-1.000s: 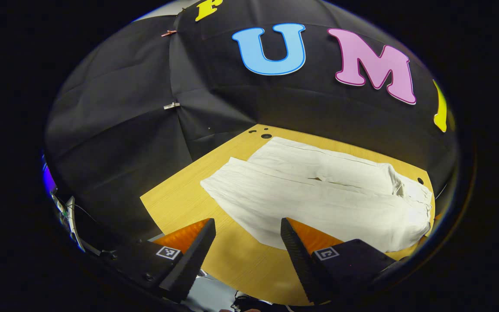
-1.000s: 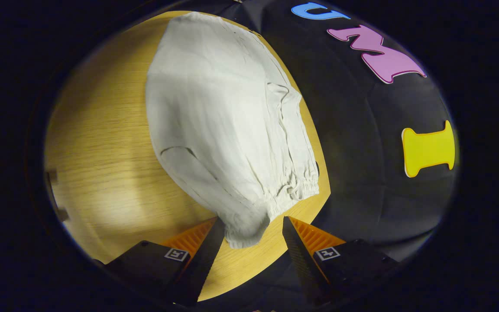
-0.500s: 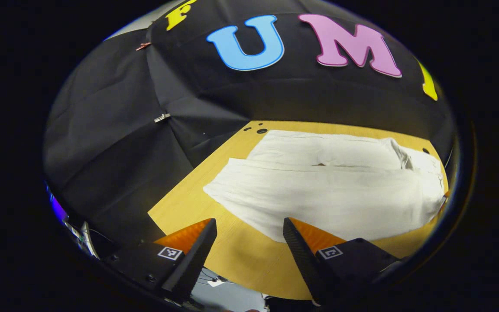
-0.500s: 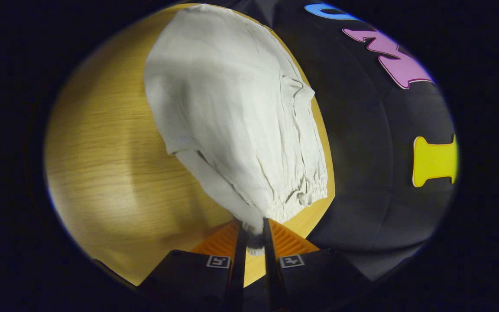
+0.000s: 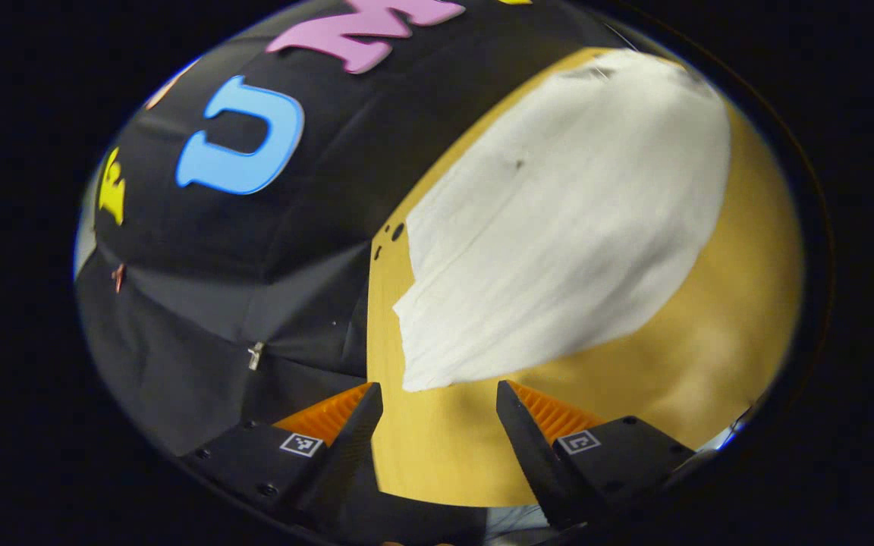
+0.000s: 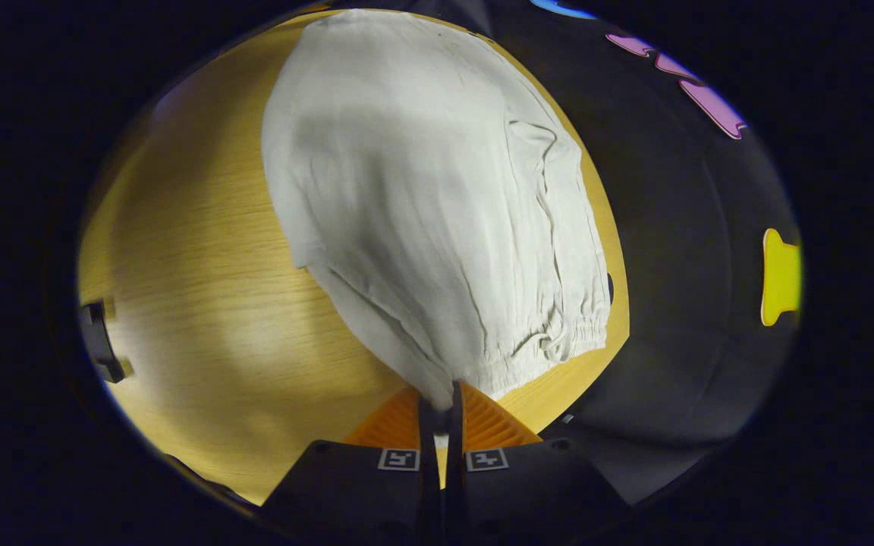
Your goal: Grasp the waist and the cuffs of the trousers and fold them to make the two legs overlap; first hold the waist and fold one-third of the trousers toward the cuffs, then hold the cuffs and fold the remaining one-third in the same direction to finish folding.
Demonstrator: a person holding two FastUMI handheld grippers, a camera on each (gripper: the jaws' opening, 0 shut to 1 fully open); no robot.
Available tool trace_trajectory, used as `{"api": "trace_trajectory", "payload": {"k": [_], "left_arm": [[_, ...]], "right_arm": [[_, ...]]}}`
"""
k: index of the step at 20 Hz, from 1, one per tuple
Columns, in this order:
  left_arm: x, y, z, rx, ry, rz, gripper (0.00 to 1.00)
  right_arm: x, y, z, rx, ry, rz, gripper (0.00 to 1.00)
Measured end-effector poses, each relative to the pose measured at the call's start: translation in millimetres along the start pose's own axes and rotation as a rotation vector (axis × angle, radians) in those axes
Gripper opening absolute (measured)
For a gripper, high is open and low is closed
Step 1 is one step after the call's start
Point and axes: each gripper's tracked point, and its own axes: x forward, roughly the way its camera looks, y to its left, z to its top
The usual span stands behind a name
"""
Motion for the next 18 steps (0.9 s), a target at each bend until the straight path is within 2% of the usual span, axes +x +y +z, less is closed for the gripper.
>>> {"api": "trace_trajectory", "payload": {"k": [2, 4, 6, 7, 8, 11, 13, 14, 15, 18], "left_arm": [[23, 0, -8, 0.158, -0.016, -0.027, 0.96], [30, -8, -13, 0.26, -0.031, -0.082, 0.96], [54, -28, -16, 0.365, -0.037, -0.208, 0.96], [55, -29, -13, 0.427, -0.046, -0.227, 0.96], [64, -27, -2, 0.502, -0.083, -0.23, 0.91], [75, -30, 22, 0.588, -0.121, -0.255, 0.84], [81, -31, 25, 0.629, -0.122, -0.293, 0.72], [86, -33, 29, 0.645, -0.127, -0.298, 0.55], [90, -34, 28, 0.656, -0.12, -0.301, 0.51], [98, -37, 26, 0.659, -0.094, -0.306, 0.21]], "right_arm": [[1, 0, 0, -0.022, 0.015, 0.016, 0.07], [1, 0, 0, -0.049, 0.028, 0.012, 0.07], [1, 1, -1, -0.069, 0.036, 0.007, 0.07], [0, 1, 0, -0.077, 0.037, 0.003, 0.07], [-1, 2, 0, -0.082, 0.037, -0.001, 0.07], [-2, 3, 0, -0.11, 0.032, -0.016, 0.07], [-2, 3, 1, -0.113, 0.032, -0.018, 0.07], [-2, 3, 1, -0.112, 0.031, -0.018, 0.07], [-2, 3, 1, -0.112, 0.03, -0.019, 0.07], [-2, 3, 1, -0.124, 0.024, -0.029, 0.07]]}}
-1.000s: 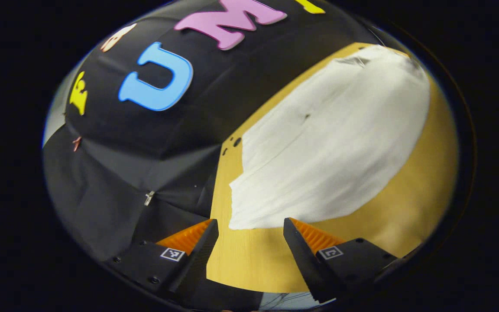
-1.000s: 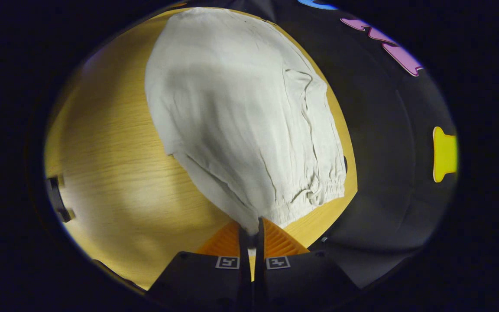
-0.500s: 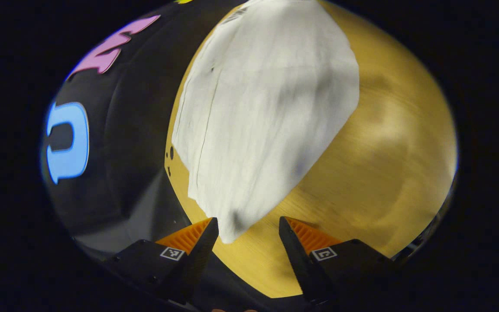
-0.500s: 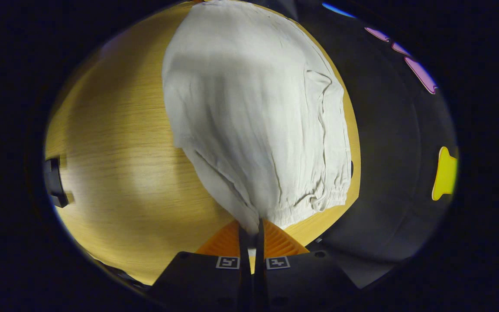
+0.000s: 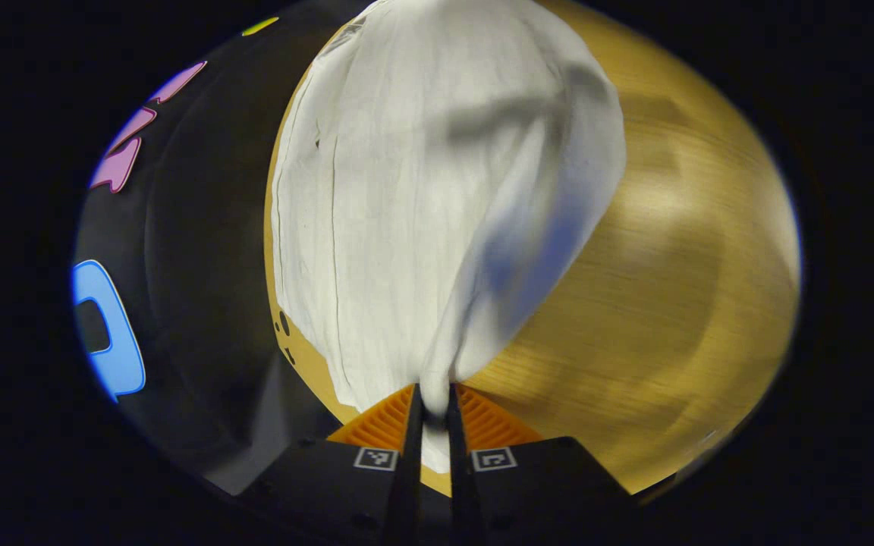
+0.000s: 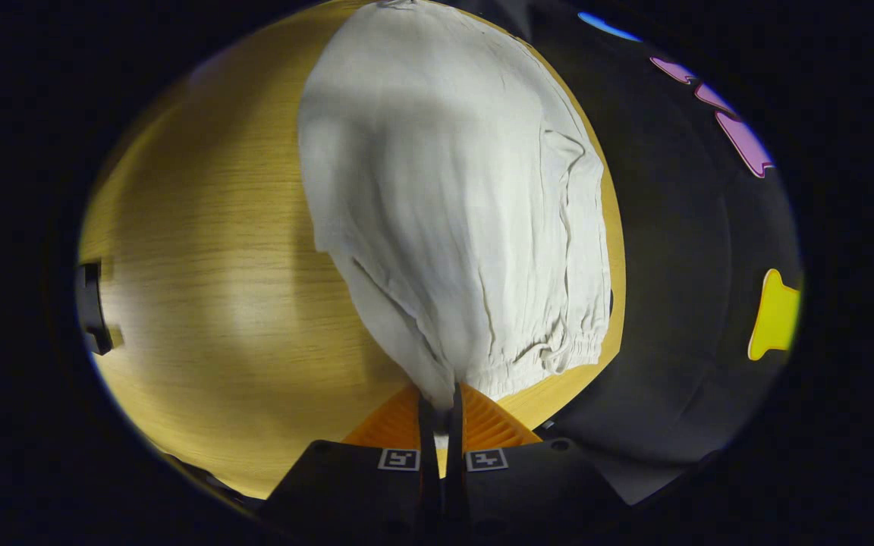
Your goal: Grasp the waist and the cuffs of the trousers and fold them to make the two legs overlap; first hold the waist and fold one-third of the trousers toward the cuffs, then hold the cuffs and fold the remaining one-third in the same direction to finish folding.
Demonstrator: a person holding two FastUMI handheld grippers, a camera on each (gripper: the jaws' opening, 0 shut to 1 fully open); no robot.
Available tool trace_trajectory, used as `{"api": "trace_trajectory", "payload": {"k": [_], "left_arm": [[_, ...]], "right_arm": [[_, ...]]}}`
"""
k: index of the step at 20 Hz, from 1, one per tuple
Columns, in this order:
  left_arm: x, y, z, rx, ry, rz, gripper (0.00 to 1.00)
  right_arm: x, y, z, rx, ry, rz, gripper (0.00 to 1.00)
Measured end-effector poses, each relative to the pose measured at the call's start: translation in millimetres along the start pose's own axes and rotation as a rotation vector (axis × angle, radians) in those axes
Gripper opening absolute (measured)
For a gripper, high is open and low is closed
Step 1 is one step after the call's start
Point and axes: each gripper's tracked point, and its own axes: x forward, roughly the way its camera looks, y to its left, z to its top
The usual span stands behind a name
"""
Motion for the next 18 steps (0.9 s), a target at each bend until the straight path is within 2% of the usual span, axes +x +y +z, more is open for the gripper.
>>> {"api": "trace_trajectory", "payload": {"k": [2, 4, 6, 9, 12, 14, 18], "left_arm": [[3, 1, 0, -0.009, 0.007, 0.023, 0.1], [0, 0, 1, -0.049, 0.011, 0.033, 0.07], [-2, 1, 0, -0.213, 0.006, 0.015, 0.03], [-15, 23, 9, -0.429, -0.023, 0.094, 0.05], [-21, 51, 12, -0.611, -0.041, 0.167, 0.06], [-33, 76, 19, -0.717, -0.06, 0.222, 0.05], [-56, 110, 29, -0.842, -0.102, 0.271, 0.05]], "right_arm": [[0, 0, 0, 0.001, -0.001, -0.007, 0.07], [1, -1, -1, 0.018, 0.0, -0.019, 0.07], [1, -4, -3, 0.052, -0.005, -0.039, 0.07], [-6, -15, -2, 0.13, -0.008, -0.086, 0.07], [-23, -29, 2, 0.258, -0.015, -0.145, 0.07], [-39, -50, 9, 0.392, -0.025, -0.199, 0.07], [-45, -91, 1, 0.598, -0.028, -0.278, 0.07]]}}
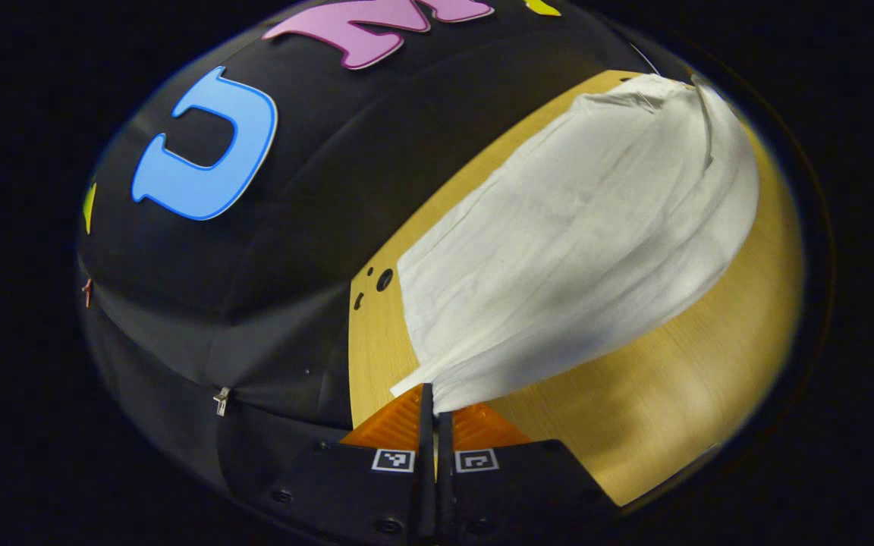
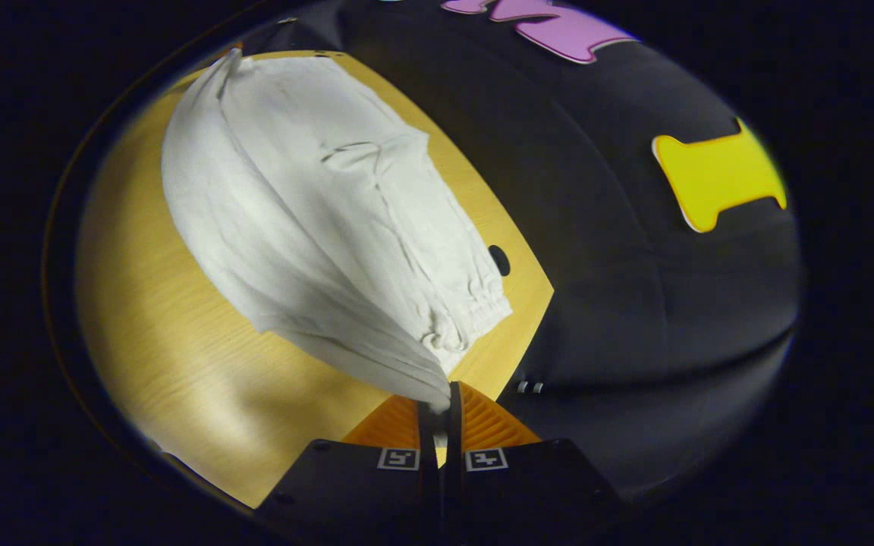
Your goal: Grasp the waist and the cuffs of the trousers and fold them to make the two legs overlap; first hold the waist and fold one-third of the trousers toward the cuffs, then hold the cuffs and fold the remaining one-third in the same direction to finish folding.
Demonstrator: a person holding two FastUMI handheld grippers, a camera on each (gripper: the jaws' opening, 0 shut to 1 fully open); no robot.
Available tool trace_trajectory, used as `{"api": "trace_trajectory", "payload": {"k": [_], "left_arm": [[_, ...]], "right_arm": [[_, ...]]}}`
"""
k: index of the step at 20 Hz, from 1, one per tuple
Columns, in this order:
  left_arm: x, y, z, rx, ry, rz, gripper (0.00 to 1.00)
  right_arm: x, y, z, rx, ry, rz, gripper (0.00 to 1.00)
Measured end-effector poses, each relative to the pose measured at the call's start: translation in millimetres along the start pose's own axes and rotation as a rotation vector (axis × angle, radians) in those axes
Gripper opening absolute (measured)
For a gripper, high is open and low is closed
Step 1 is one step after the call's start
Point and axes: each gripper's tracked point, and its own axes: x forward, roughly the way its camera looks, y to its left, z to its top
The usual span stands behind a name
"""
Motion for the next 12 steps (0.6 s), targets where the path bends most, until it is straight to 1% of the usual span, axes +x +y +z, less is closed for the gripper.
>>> {"api": "trace_trajectory", "payload": {"k": [2, 3, 4, 6, 9, 12], "left_arm": [[-7, 12, 25, -0.101, -0.016, 0.027, 0.05], [-7, 17, 40, -0.161, -0.03, 0.036, 0.05], [-7, 24, 54, -0.225, -0.037, 0.042, 0.05], [1, 32, 79, -0.327, -0.046, 0.048, 0.05], [19, 42, 106, -0.402, -0.059, 0.042, 0.05], [61, 55, 132, -0.432, -0.062, 0.027, 0.05]], "right_arm": [[6, -21, 14, 0.091, -0.006, -0.044, 0.07], [9, -29, 21, 0.149, -0.011, -0.056, 0.12], [14, -37, 30, 0.214, -0.012, -0.066, 0.07], [21, -50, 45, 0.358, -0.012, -0.075, 0.07], [36, -70, 75, 0.525, -0.033, -0.091, 0.07], [61, -79, 88, 0.667, -0.033, -0.087, 0.07]]}}
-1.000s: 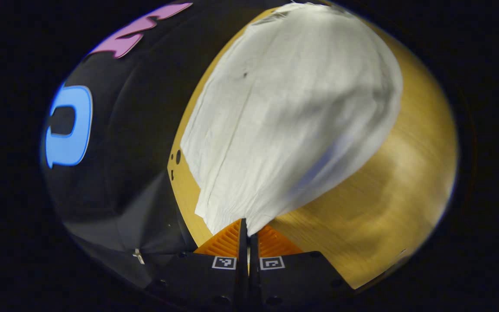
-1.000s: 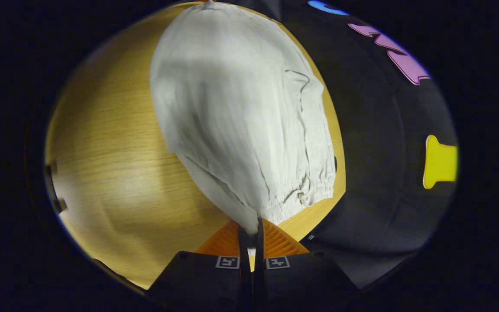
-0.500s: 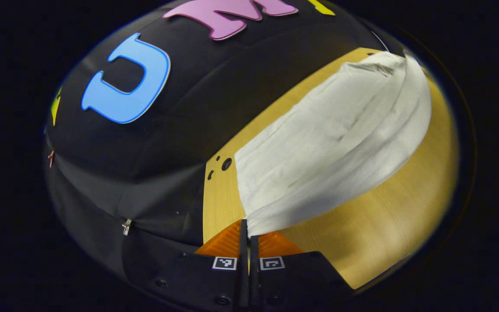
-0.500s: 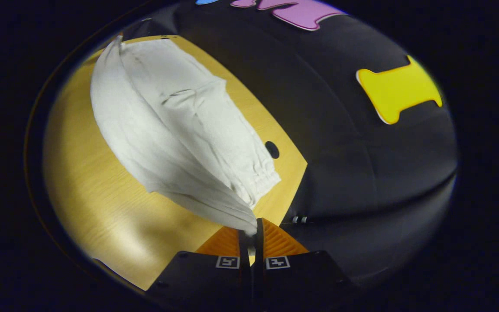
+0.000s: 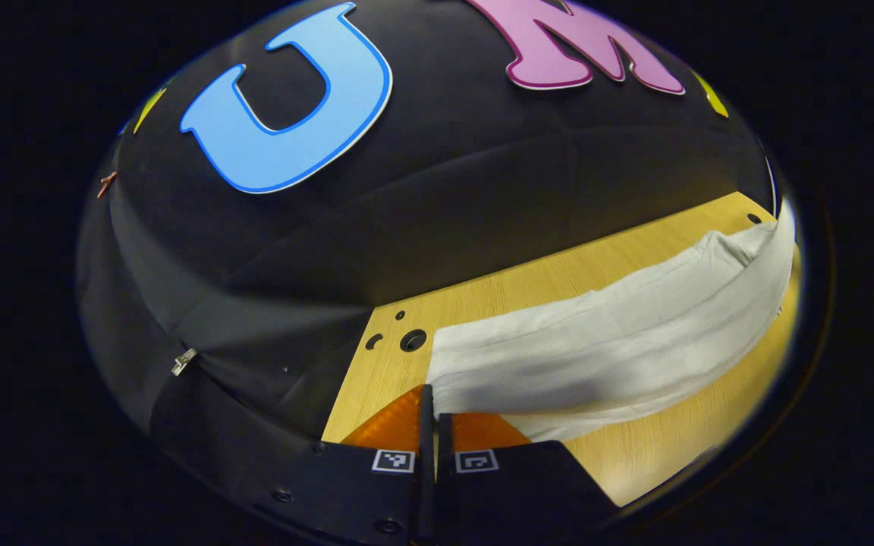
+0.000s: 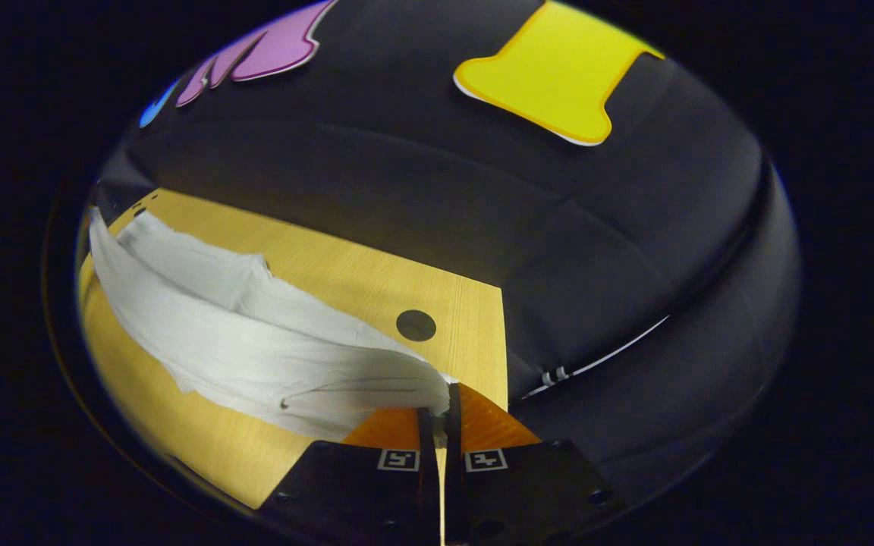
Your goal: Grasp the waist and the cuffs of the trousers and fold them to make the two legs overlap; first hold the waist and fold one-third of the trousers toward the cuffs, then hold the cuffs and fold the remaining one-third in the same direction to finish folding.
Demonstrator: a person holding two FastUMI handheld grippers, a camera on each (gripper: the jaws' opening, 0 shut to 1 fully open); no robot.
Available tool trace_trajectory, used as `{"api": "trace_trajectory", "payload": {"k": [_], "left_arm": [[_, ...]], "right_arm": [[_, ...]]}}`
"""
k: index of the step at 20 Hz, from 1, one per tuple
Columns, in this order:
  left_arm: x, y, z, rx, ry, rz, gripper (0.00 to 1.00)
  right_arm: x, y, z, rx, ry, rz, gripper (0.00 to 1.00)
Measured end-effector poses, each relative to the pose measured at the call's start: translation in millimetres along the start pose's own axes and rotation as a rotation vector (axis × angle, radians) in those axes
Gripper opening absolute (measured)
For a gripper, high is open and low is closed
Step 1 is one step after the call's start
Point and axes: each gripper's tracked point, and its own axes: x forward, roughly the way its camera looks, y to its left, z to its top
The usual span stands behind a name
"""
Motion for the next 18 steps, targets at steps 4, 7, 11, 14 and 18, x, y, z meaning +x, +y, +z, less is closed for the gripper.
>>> {"api": "trace_trajectory", "payload": {"k": [4, 7, 11, 14, 18], "left_arm": [[49, -5, 15, -0.067, 0.032, -0.03, 0.05], [78, -22, 5, -0.118, 0.082, -0.083, 0.05], [86, -36, -9, -0.127, 0.121, -0.104, 0.36], [81, -37, 5, -0.164, 0.076, -0.113, 0.85], [52, -26, 20, -0.202, 0.035, -0.085, 0.97]], "right_arm": [[33, 0, 11, 0.022, 0.025, -0.016, 0.07], [61, 18, 13, 0.084, 0.052, 0.002, 0.07], [84, 24, -3, 0.205, 0.11, -0.002, 0.4], [83, 17, -8, 0.319, 0.121, -0.012, 0.7], [76, 0, -18, 0.482, 0.107, -0.052, 0.99]]}}
